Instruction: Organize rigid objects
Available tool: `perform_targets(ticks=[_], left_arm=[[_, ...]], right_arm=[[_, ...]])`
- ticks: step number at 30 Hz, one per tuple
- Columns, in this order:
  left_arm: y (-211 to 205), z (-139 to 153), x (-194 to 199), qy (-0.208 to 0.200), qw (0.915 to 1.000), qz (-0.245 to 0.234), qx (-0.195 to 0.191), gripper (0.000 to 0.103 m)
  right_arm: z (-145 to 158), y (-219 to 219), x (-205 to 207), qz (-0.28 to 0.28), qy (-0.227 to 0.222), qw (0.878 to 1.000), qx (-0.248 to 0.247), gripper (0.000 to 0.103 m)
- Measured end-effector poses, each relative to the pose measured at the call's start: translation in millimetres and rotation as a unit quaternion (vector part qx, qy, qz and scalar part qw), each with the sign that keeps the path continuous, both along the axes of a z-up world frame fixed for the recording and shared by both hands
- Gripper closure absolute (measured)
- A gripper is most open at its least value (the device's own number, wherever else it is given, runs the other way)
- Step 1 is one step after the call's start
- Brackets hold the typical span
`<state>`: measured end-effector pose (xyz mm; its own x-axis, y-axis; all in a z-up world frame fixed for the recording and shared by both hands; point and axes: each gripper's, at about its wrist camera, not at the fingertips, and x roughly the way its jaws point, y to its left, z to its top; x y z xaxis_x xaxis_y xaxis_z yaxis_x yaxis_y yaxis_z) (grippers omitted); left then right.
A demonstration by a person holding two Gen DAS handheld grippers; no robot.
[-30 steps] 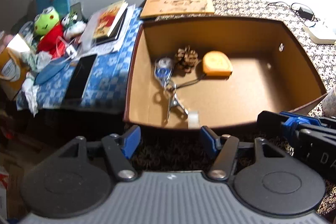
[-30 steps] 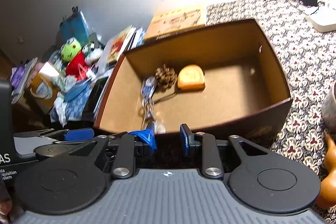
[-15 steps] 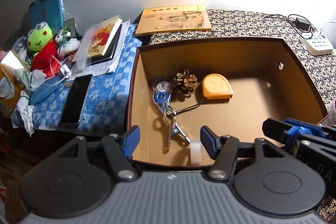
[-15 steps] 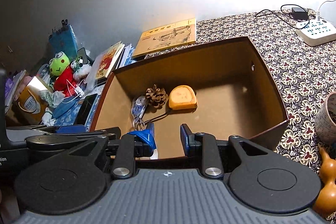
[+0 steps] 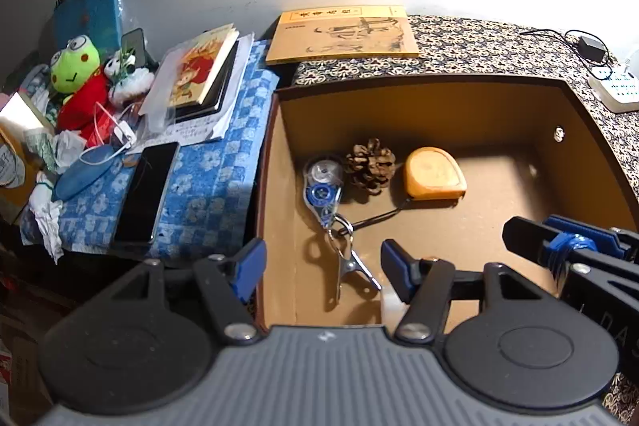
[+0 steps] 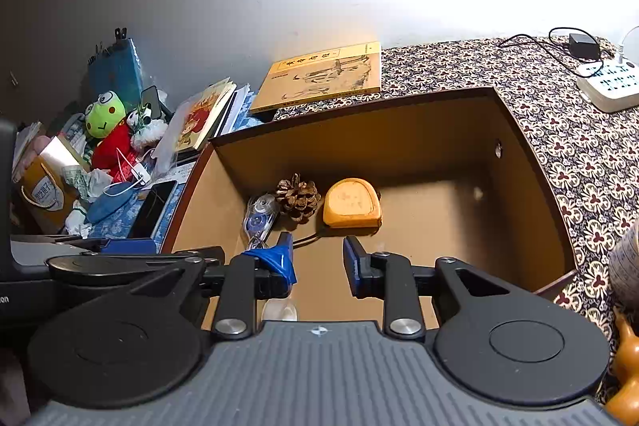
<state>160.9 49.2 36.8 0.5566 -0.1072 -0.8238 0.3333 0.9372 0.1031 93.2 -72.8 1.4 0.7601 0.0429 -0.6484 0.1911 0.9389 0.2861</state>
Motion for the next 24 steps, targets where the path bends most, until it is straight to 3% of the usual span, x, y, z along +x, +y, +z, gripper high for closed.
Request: perform_targets(ticks=[14, 24], left_arm=[[1, -9, 19, -0.004, 1.0, 0.002, -0.009, 0.038], [-13, -10, 20, -0.01, 0.9994, -0.028, -0.017, 0.038]], right_arm=[[-14, 0, 25, -0.003, 0.03, 0.999, -0.028, 0.093], [-17, -9, 30, -0.02, 0.036, 0.999, -0.024, 0.092]])
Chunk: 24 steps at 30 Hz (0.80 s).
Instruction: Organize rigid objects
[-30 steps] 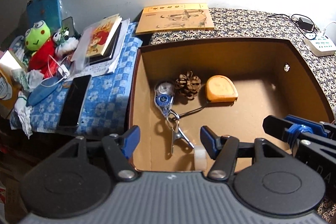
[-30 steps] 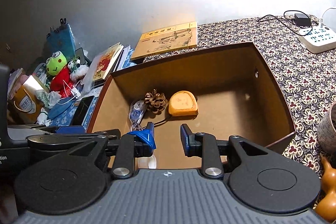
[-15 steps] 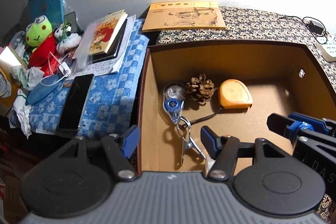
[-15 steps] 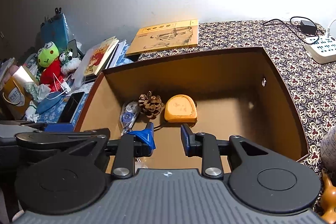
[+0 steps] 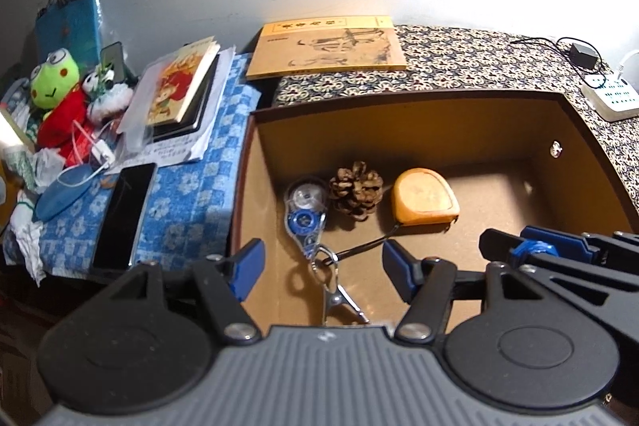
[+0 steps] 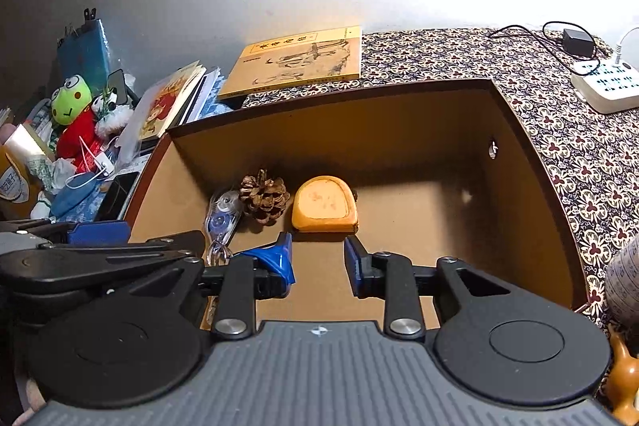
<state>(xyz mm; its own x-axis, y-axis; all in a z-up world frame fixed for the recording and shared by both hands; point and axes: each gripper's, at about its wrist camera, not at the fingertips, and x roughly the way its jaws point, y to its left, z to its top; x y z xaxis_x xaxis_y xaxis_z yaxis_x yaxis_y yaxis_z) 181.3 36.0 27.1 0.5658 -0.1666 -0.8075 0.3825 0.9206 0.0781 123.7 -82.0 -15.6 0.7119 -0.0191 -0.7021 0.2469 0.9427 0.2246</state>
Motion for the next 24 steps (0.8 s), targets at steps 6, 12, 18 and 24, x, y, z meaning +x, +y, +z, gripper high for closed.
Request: perform_targets(ticks=[6, 12, 18, 24], left_arm=[[-5, -7, 0, 0.008, 1.0, -0.003, 0.002, 0.038], [-7, -13, -1, 0.015, 0.9999, -0.001, 0.005, 0.038], [-4, -17, 1, 0.025, 0.9997, 0.008, -0.001, 0.038], [-4, -19, 1, 0.026, 0.9995, 0.016, 0.002, 0.037]], right_arm=[[-3, -5, 1, -0.012, 0.0, 1.0, 0.003, 0.092], [-2, -4, 1, -0.015, -0.005, 1.0, -0.005, 0.091], [-3, -4, 1, -0.012, -0.007, 1.0, -0.008, 0.091], [-2, -3, 1, -0.013, -0.01, 1.0, -0.015, 0.091]])
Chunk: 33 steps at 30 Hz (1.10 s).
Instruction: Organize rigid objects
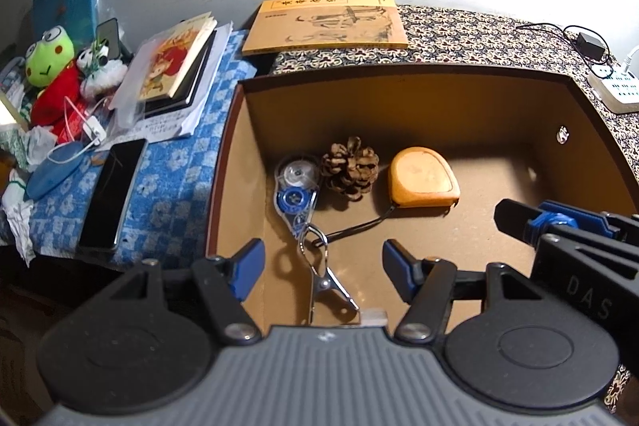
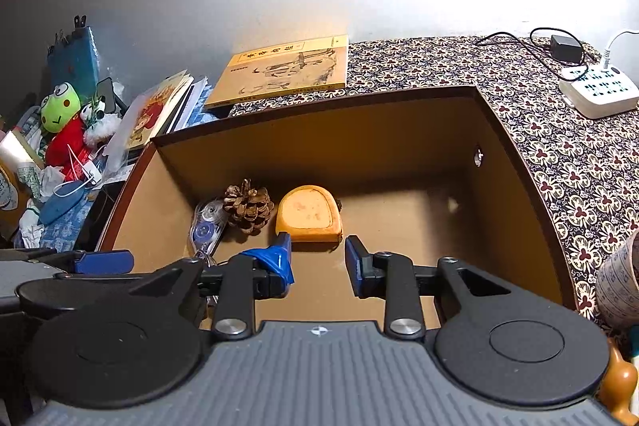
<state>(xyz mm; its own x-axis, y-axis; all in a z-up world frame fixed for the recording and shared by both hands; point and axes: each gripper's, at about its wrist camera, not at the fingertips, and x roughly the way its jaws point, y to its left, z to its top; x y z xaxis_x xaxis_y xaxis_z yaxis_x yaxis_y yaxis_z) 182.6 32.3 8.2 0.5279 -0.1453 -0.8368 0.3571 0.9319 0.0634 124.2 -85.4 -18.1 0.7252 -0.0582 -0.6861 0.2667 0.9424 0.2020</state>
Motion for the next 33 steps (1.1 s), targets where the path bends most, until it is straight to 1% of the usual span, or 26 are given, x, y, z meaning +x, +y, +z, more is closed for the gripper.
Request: perform_targets(ticks=[16, 33], left_arm=[[-2, -5, 1, 0.004, 1.0, 0.002, 0.004, 0.038], [-3, -11, 2, 0.01, 0.9999, 0.004, 0.006, 0.038]], right_arm=[[-1, 2, 0, 0.006, -0.003, 1.0, -0.006, 0.091], [-2, 3, -1, 0.01, -0.018, 0.999, -0.029, 0.09]])
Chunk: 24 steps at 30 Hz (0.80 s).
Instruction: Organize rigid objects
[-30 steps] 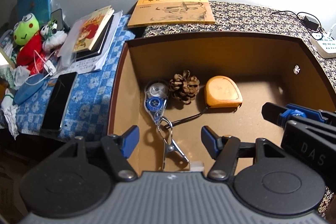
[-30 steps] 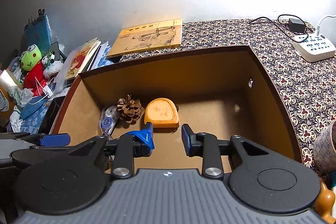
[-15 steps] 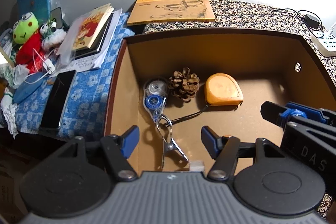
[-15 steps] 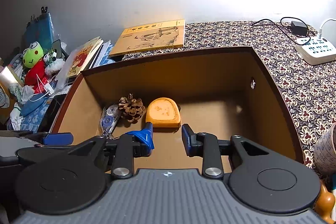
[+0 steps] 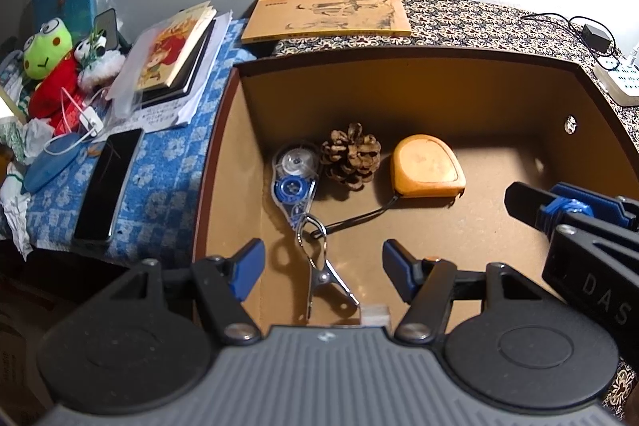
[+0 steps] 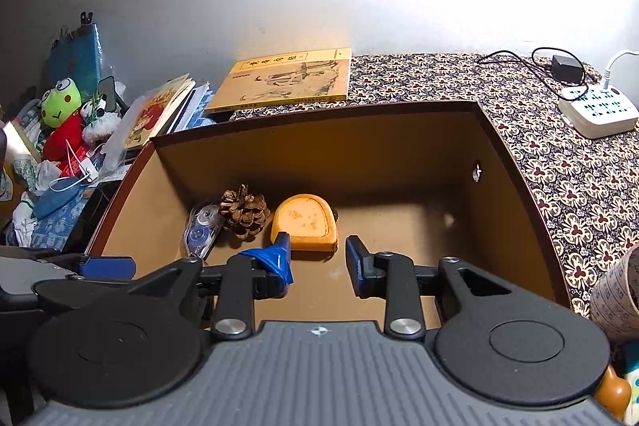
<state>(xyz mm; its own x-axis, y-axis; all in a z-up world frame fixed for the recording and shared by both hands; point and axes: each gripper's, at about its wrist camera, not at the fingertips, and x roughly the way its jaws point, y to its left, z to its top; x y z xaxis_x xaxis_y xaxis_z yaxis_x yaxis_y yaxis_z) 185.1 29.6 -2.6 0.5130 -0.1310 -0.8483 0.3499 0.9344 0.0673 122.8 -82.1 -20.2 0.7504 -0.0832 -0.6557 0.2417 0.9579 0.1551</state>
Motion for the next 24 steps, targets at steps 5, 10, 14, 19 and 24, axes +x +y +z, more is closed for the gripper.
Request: perform_targets(ticks=[5, 10, 14, 19, 24], left_arm=[[-0.6, -0.6, -0.1, 0.0, 1.0, 0.0, 0.001, 0.038], [-3.0, -2.0, -0.3, 0.0, 1.0, -0.003, 0.002, 0.038], [-4.0, -2.1, -1.1, 0.0, 1.0, -0.005, 0.003, 0.037], [-4.5, -2.1, -1.4, 0.0, 1.0, -0.005, 0.003, 0.038], [-5.2, -2.0, -1.5, 0.0, 1.0, -0.005, 0.003, 0.038]], right_arm=[[-0.6, 0.1, 0.9, 0.002, -0.001, 1.0, -0.004, 0.09], [-0.5, 0.8, -0.4, 0.003, -0.004, 1.0, -0.005, 0.09], [-0.1, 1.1, -1.0, 0.004, -0.005, 1.0, -0.006, 0.09], [-0.4, 0.2, -1.9, 0.001, -0.006, 1.0, -0.006, 0.09], [1.1, -1.0, -2.9, 0.0, -0.011, 1.0, -0.007, 0.09]])
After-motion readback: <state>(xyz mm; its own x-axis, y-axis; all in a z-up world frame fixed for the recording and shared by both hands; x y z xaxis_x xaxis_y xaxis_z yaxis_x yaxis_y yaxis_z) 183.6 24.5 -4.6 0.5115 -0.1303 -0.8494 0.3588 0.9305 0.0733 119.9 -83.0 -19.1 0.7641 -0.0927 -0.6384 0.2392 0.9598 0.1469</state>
